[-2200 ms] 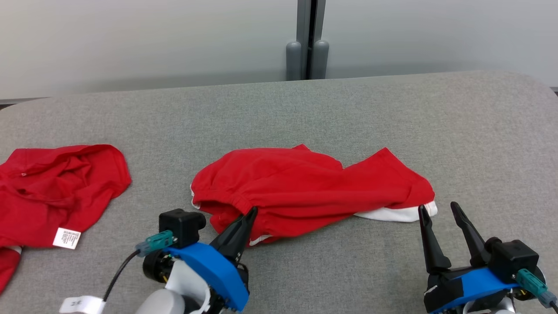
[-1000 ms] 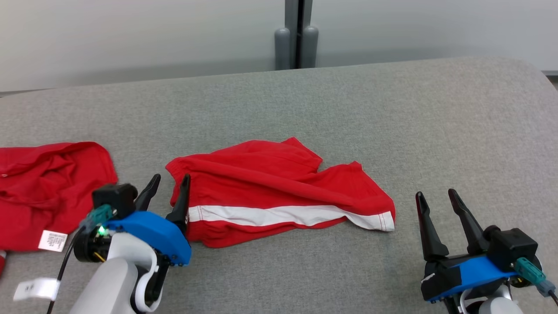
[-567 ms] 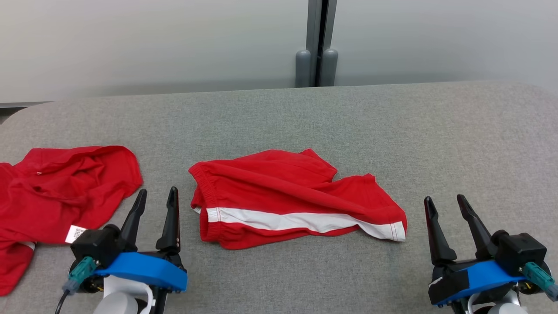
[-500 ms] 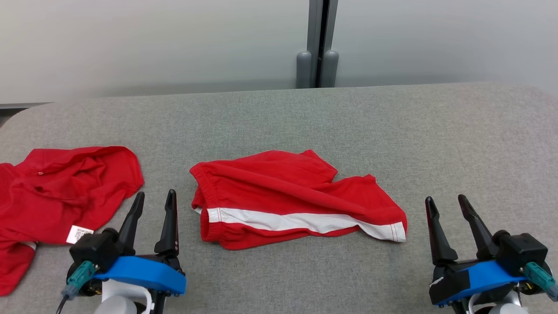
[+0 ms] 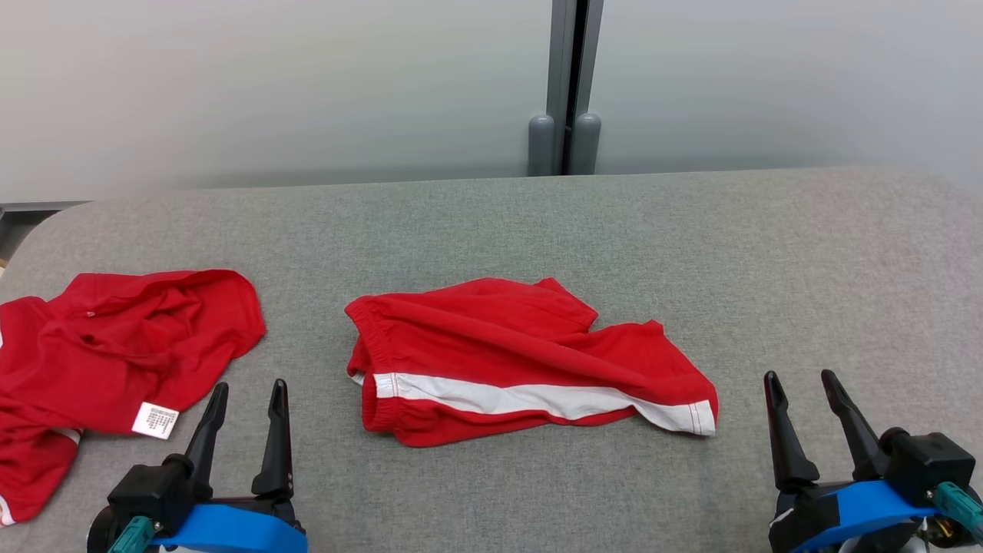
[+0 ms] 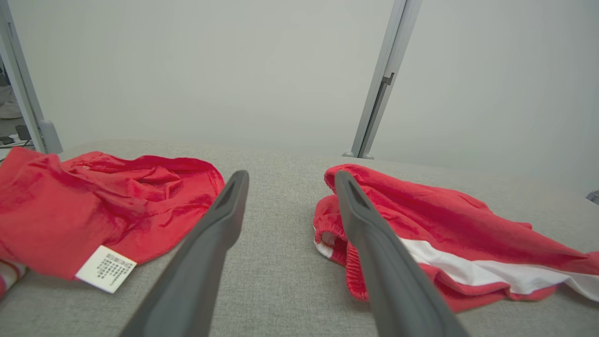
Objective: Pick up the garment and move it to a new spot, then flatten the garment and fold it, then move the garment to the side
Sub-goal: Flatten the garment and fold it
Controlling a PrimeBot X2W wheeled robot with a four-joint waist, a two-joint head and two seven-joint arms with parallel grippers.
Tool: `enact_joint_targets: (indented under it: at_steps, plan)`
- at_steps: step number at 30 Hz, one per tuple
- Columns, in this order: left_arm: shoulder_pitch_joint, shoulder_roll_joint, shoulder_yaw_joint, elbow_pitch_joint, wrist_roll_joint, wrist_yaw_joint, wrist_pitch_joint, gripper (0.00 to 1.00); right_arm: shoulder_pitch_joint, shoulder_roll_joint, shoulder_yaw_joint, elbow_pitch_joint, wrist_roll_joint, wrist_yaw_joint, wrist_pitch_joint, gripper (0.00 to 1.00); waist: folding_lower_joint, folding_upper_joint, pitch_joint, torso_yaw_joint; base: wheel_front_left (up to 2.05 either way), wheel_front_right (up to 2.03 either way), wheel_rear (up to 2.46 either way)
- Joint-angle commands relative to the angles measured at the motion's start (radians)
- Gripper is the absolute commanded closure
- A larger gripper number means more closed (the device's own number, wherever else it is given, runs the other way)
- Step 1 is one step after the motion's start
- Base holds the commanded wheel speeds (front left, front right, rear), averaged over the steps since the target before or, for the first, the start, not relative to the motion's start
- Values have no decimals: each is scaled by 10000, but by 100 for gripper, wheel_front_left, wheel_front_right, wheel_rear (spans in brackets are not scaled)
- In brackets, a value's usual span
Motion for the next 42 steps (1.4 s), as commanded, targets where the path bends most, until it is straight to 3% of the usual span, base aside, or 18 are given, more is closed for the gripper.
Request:
enact_joint_targets:
  at_steps: [1,19,28,42]
  plan:
    - [87,-24,51,23,78,-65,-44,0,148,-15,-20,48,-6,5,22,0,1,0,-17,27,0,0,0]
    - [-245,-260,-206,540,194,-411,115,0,-26,-15,161,124,43,5,62,0,1,0,148,48,0,0,0]
    - [-1274,-524,-1173,1247,-589,-614,1962,0,-253,-15,489,241,116,5,20,0,1,0,335,-97,0,0,0]
    - [-2101,-559,-1650,2225,-1605,-681,3457,0,-419,-15,811,451,243,5,-168,0,1,0,525,-278,0,0,0]
